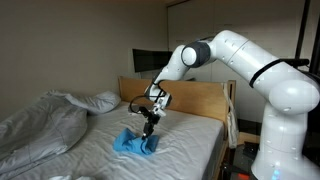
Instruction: Fold the blue cloth
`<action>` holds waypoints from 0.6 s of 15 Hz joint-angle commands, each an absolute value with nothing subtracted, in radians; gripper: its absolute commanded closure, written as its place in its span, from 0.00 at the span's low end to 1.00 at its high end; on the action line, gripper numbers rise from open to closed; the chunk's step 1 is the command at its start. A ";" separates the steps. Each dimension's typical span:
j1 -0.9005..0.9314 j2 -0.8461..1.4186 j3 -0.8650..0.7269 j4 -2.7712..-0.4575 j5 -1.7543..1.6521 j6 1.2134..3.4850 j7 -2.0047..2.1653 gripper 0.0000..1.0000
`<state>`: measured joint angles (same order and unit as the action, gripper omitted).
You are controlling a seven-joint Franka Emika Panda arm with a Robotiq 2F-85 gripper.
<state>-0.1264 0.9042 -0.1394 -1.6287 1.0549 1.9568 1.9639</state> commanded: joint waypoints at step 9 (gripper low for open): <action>-0.159 0.883 -0.195 -1.605 1.022 1.962 2.010 0.90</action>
